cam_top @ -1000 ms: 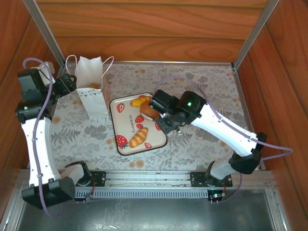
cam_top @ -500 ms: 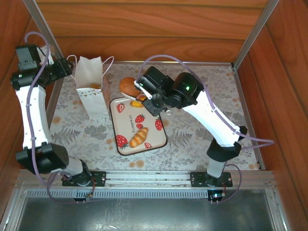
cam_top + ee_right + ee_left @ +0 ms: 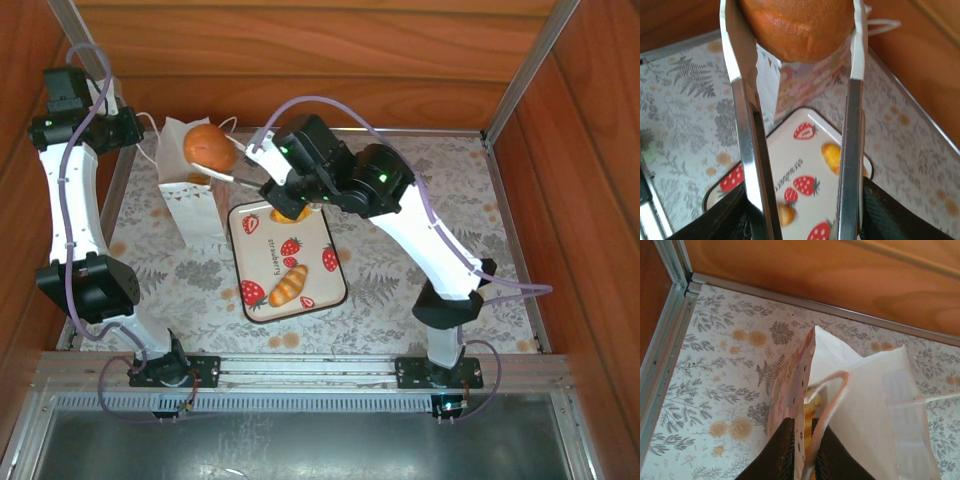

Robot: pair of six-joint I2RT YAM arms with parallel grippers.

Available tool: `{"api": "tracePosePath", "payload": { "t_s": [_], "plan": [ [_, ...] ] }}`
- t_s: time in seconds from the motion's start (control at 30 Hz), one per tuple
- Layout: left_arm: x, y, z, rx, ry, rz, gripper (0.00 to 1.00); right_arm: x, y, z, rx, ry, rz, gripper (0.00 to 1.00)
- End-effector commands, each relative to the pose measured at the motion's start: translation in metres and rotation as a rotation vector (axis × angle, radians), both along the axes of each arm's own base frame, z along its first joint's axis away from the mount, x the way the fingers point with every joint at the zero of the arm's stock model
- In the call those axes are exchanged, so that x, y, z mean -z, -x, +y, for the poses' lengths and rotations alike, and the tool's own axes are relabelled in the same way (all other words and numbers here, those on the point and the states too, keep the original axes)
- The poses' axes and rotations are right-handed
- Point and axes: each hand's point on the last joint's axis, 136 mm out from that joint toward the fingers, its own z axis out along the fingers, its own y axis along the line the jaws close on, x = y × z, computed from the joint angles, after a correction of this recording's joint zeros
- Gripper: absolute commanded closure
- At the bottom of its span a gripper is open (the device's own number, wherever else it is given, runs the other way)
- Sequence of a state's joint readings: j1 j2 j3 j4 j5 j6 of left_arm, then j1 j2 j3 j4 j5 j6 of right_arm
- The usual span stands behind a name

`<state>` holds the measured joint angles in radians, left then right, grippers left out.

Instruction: Place the fake bread into the paper bag

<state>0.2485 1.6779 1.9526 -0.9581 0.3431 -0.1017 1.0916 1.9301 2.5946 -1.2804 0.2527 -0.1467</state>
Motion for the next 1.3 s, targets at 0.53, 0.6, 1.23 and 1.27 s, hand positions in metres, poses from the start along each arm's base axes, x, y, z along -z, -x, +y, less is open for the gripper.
{"api": "tracePosePath", "payload": {
  "t_s": [0.53,0.6,1.23,1.27],
  "plan": [
    [-0.001,0.002,0.004,0.055,-0.109,0.008,0.99,0.062,-0.095,0.092,-0.07,0.056,-0.225,0.49],
    [0.0,0.0,0.003,0.065,-0.131,0.009,0.99,0.071,-0.098,0.094,-0.071,0.079,-0.22,0.49],
    [0.002,-0.006,0.001,0.068,-0.188,0.017,0.99,0.089,-0.097,0.084,-0.069,0.151,-0.189,0.32],
    [0.002,-0.006,0.0,0.069,-0.187,0.017,0.99,0.089,-0.097,0.084,-0.067,0.148,-0.189,0.31]
  ]
}}
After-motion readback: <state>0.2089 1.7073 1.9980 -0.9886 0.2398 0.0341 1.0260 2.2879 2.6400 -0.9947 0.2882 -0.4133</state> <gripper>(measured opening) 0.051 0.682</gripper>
